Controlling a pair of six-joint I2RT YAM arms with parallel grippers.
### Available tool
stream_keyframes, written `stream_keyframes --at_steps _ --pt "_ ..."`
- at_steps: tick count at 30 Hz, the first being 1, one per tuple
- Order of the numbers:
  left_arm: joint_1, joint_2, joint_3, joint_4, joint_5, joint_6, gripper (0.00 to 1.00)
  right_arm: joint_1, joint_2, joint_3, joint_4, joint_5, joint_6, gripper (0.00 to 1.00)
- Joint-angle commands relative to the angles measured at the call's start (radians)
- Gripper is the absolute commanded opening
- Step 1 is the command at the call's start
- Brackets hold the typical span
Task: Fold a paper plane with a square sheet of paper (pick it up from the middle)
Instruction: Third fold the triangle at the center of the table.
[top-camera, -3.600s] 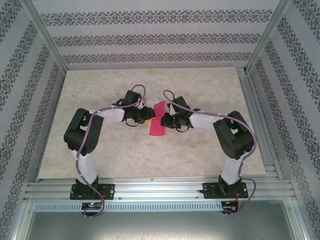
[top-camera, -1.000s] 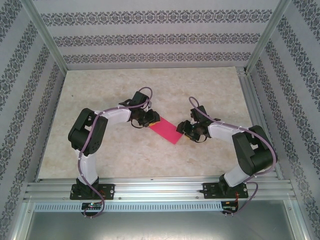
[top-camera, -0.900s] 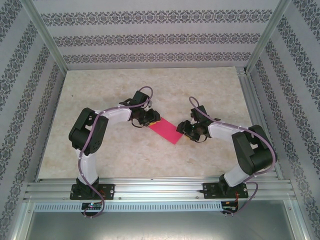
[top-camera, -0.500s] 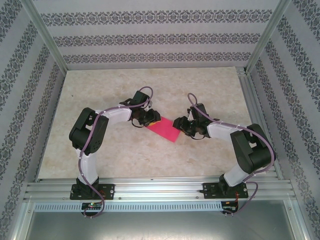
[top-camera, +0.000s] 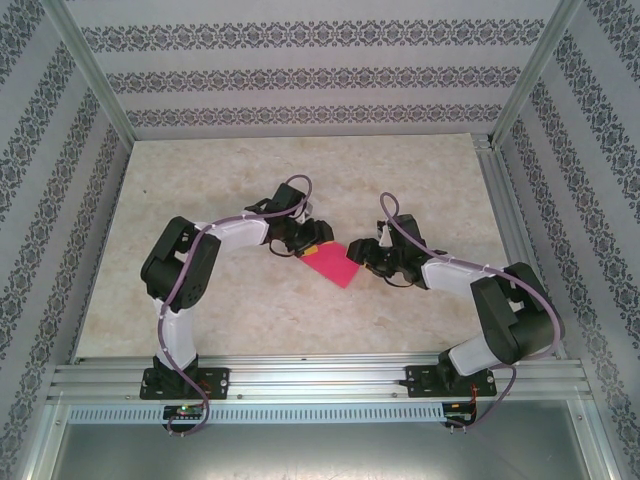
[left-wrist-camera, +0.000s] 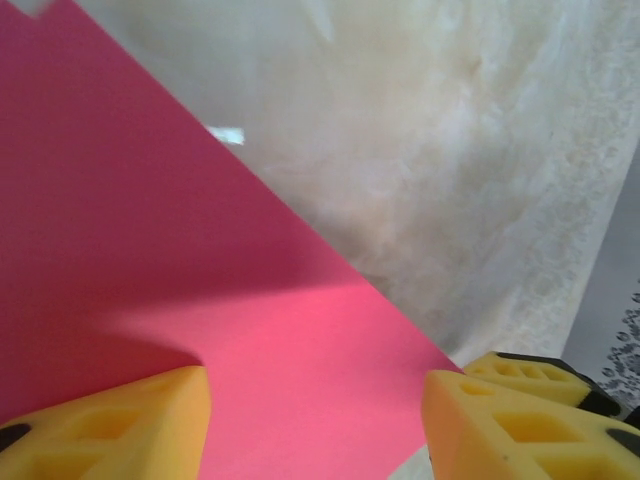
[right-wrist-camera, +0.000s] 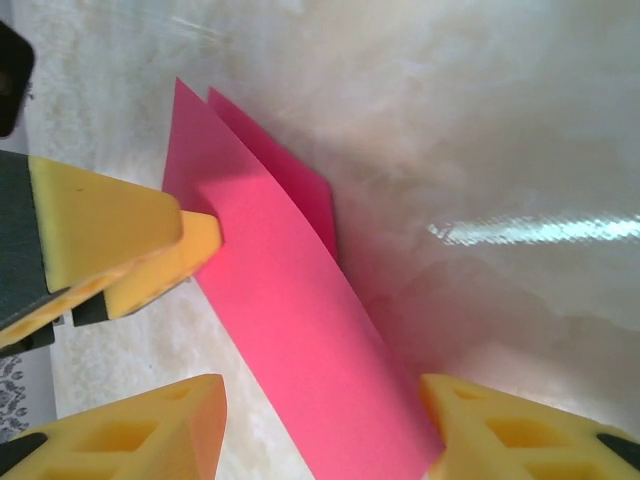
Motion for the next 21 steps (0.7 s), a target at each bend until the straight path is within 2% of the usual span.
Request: stream_keyframes --at_steps 1,3,9,13,21 --pt "-0.025 -0.018 0.028 0.070 -0.007 -0.077 0.60 0.012 0.006 -0.019 0.103 -0.043 -0.047 0.53" --pt "-0.030 -0.018 0.035 0.062 -0.018 -0.099 0.64 0.020 0.007 -0.024 0.128 -0.057 -0.068 0.53" --pt "-0.044 0.037 0.067 0.113 0.041 -0.180 0.64 0.046 -0.007 -0.077 0.216 -0.057 -0.163 0.52" --pt "-0.052 0.054 0.069 0.112 0.042 -0.205 0.64 0.060 -0.020 -0.083 0.222 -0.079 -0.233 0.53" --pt "-0.074 0.049 0.069 0.099 0.031 -0.215 0.63 0.082 -0.105 -0.149 0.257 -0.034 -0.311 0.52"
